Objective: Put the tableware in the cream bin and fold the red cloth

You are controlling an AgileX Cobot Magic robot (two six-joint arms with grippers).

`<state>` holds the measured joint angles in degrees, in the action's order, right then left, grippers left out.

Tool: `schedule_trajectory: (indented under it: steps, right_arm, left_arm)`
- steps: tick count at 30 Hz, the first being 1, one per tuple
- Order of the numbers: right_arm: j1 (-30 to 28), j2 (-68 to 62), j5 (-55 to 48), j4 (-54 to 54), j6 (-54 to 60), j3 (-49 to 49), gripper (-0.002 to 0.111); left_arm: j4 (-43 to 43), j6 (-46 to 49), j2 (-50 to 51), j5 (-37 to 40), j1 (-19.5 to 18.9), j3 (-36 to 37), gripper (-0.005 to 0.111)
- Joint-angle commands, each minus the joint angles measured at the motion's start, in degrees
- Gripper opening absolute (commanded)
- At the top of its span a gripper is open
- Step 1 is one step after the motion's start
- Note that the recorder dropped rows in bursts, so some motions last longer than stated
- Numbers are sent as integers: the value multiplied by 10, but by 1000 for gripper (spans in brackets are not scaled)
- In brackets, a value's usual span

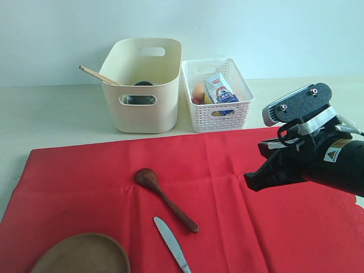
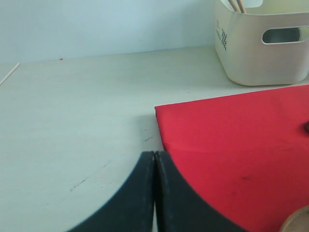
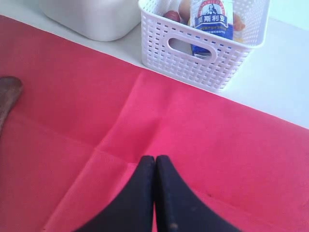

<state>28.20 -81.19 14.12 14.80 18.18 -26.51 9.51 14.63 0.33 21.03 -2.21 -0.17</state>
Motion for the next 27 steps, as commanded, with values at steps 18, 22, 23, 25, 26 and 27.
schedule_trajectory:
  steps: [18,22,23,25,26,27]
  right_arm:
    - [-2,5,-20,-35,-116,1,0]
    - [7,4,-69,-44,-131,-26,0]
    - [14,4,-85,-47,-131,-36,0]
    - [29,3,-120,-47,-123,-57,0]
    - [37,3,-141,-47,-120,-69,0]
    - [45,3,-156,-47,-120,-79,0]
  left_arm:
    - [-2,0,-3,-5,1,2,0]
    - [-2,0,-3,-5,1,2,0]
    - [-2,0,-3,-5,1,2,0]
    - [-2,0,-3,-5,1,2,0]
    - [-2,0,-3,-5,1,2,0]
    - [-2,0,-3,-5,1,2,0]
